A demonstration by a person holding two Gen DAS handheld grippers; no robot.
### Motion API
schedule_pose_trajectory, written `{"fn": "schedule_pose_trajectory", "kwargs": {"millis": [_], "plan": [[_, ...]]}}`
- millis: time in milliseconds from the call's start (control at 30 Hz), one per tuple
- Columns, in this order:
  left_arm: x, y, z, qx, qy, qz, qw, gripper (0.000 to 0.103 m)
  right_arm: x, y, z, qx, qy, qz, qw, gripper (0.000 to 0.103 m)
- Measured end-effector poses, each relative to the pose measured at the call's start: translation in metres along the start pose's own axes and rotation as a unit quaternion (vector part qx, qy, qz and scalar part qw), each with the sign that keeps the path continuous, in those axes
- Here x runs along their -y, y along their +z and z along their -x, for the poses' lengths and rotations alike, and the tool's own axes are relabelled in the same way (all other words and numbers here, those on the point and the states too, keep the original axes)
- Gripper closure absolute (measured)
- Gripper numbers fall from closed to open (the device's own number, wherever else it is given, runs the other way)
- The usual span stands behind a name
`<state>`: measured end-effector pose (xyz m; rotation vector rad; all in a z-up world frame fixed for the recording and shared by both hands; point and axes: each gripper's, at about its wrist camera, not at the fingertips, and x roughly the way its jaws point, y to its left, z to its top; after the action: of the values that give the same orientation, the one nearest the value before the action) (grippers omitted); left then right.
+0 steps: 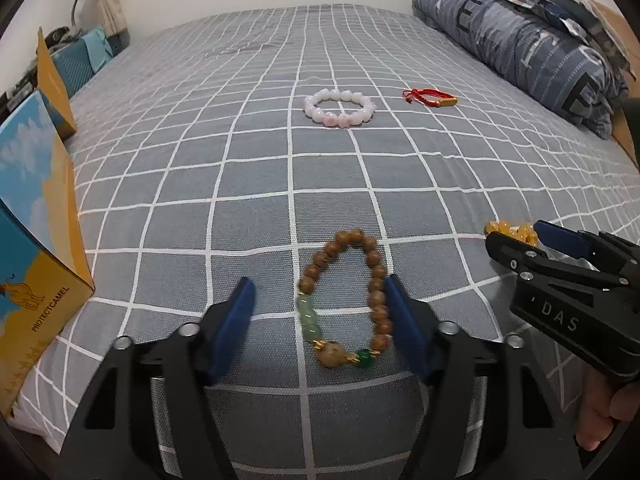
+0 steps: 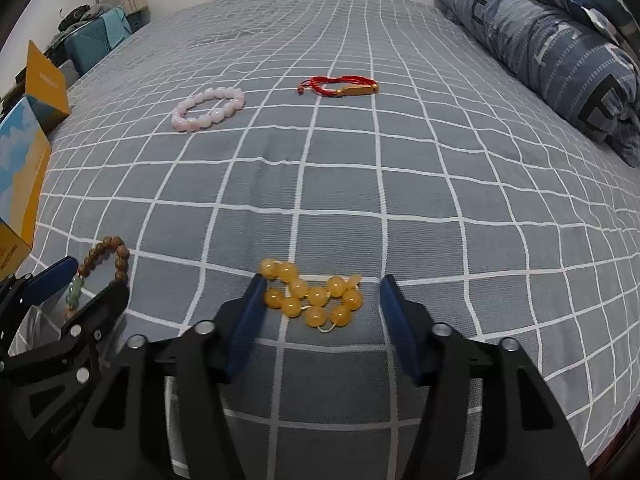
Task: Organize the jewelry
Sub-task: 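Grasp the wooden-jade bead bracelet with the left tool while the right tool grasps the amber bead bracelet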
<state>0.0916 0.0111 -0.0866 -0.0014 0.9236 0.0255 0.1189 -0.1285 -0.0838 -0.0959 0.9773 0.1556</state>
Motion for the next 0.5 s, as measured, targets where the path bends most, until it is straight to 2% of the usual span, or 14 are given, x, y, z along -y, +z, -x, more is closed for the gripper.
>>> {"fn": "schedule_pose_trajectory", "kwargs": {"millis": [200,267,333,500], "plan": [[0.001,0.001,0.002,0.0,-0.006,-0.004,1.0,0.067,0.001,0.0,0.0,0.002,-0.018,0.003,1.0,0.081],[-0.002,0.001,0.002,0.002,-0.004,0.001,1.0,0.076,0.001,0.0,0.0,0.002,-0.019,0.003,1.0,0.085],[-0.004,0.003,0.003,0.003,-0.004,0.007,1.0,0.092,0.002,0.0,0.001,0.002,-0.018,0.005,1.0,0.094],[-0.012,0.005,0.007,0.011,-0.017,0.027,0.9994,0.094,0.003,0.0,0.002,0.006,-0.013,-0.003,1.0,0.094]]}}
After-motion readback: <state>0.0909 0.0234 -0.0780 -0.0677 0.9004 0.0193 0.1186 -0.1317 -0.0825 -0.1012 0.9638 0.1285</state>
